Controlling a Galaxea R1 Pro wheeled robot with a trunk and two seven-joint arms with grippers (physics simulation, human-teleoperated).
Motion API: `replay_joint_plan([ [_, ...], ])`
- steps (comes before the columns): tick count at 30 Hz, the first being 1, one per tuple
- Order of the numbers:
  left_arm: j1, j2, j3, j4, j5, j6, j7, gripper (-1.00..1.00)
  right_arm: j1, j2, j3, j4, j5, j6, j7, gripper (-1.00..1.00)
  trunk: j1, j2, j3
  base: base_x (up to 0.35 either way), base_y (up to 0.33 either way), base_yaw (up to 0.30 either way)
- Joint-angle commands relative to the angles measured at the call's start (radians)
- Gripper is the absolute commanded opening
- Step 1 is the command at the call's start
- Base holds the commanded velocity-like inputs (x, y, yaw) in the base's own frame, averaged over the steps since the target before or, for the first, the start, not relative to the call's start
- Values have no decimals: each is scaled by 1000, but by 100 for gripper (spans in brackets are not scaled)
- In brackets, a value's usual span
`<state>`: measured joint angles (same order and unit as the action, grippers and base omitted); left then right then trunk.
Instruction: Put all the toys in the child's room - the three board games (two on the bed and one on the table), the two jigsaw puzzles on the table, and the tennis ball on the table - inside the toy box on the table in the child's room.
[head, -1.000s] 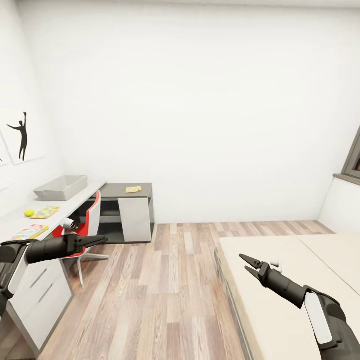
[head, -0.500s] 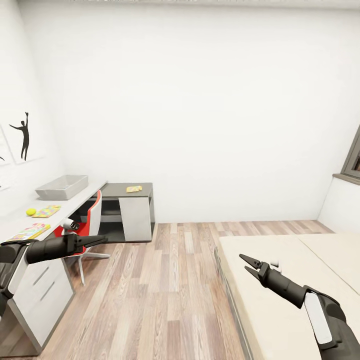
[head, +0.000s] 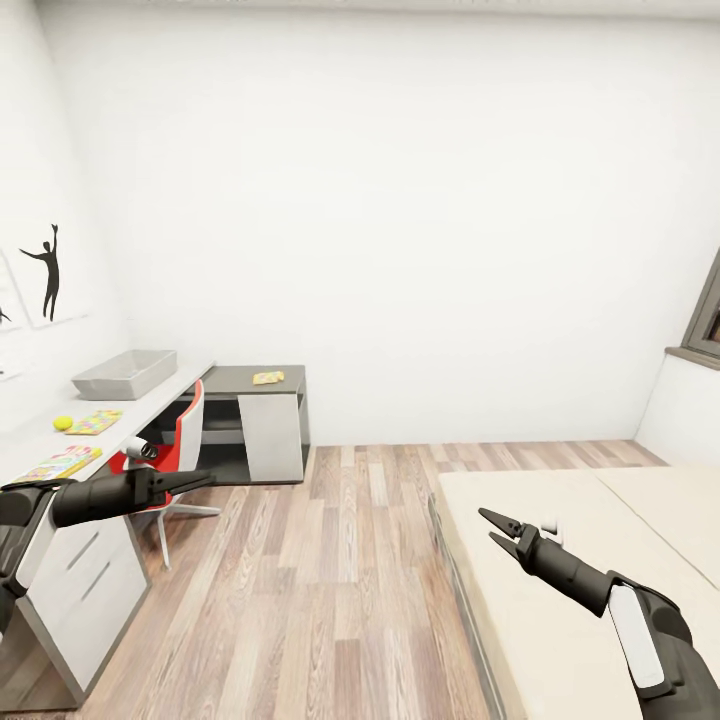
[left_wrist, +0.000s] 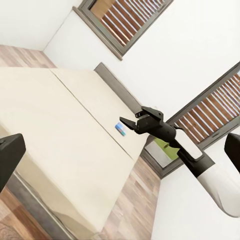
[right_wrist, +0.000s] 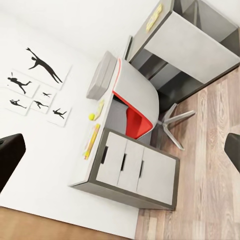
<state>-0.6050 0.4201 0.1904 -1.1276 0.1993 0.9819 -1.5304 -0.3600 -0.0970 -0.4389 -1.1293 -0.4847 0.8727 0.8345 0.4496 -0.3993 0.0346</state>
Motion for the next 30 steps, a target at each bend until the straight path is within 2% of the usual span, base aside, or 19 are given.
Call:
replay_joint_plan([
  [1, 0, 0, 0, 0, 0, 11, -4, 100, 0, 0, -1, 0, 0, 5, 3, 100, 0, -1, 0, -3, -1, 0],
  [9, 0, 0, 0, 0, -2, 11, 1, 100, 0, 0, -1, 0, 0, 5, 3, 100, 0, -1, 0, -1, -71, 0],
  [30, 0, 0, -2, 0, -4, 11, 3, 100, 0, 0, -1, 0, 0, 5, 2, 100, 0, -1, 0, 0, -292, 0],
])
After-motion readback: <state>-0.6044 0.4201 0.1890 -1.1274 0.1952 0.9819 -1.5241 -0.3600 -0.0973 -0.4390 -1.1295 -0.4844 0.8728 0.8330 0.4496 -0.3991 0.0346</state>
